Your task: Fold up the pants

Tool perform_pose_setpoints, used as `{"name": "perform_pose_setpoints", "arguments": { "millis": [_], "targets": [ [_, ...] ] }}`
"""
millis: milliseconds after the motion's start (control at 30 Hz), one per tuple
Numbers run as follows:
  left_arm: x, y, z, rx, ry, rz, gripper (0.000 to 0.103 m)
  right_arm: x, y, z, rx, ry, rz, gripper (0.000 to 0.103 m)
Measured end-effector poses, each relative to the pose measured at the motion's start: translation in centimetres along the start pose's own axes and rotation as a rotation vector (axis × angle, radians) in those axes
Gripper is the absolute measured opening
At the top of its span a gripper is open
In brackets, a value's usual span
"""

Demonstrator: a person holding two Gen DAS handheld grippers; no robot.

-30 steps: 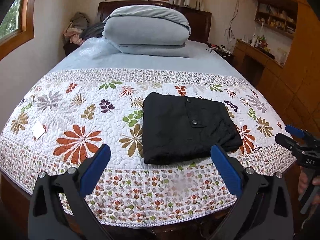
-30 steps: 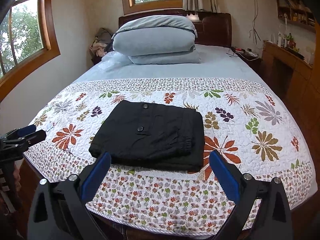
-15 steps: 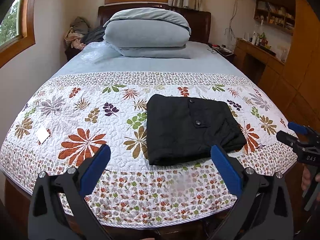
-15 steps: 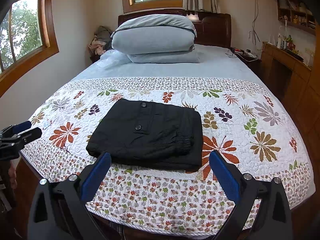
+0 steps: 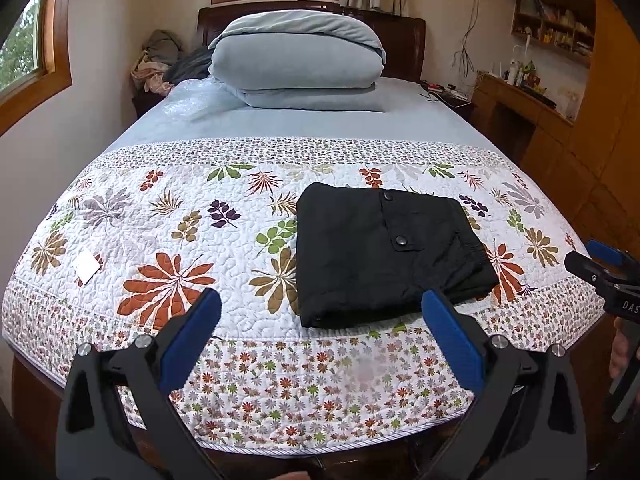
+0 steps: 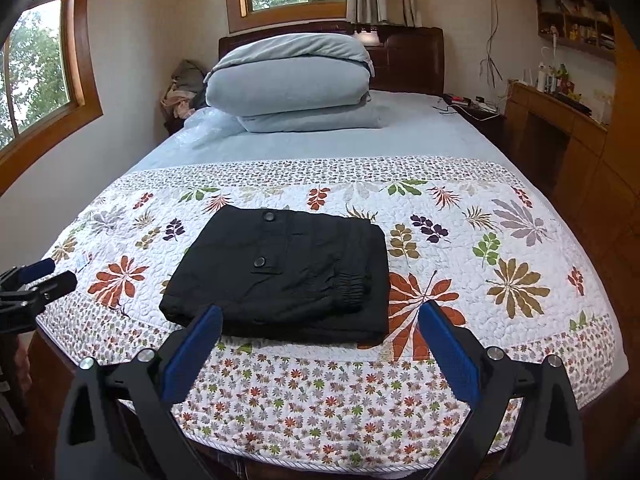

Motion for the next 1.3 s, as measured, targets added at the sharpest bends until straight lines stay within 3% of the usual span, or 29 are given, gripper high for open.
{"name": "perform_pose_setpoints", "arguments": {
  "millis": [1300],
  "targets": [
    [-0.33,-0.17,0.12,-0.001,0.018,0.012,0.1,0.04,0.08,0.02,0.013,-0.003,0.008,0.1]
  ]
}}
Point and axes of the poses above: each gripper's, at about its wrist camera, not at the fingertips, and x roughly against the way its jaws point, y to its left, z to its underside, the point moved 3 cm from there along -x, roughly the way its jaws point, and after that the axes turned 4 degrees about x, right-handed, at the moved point
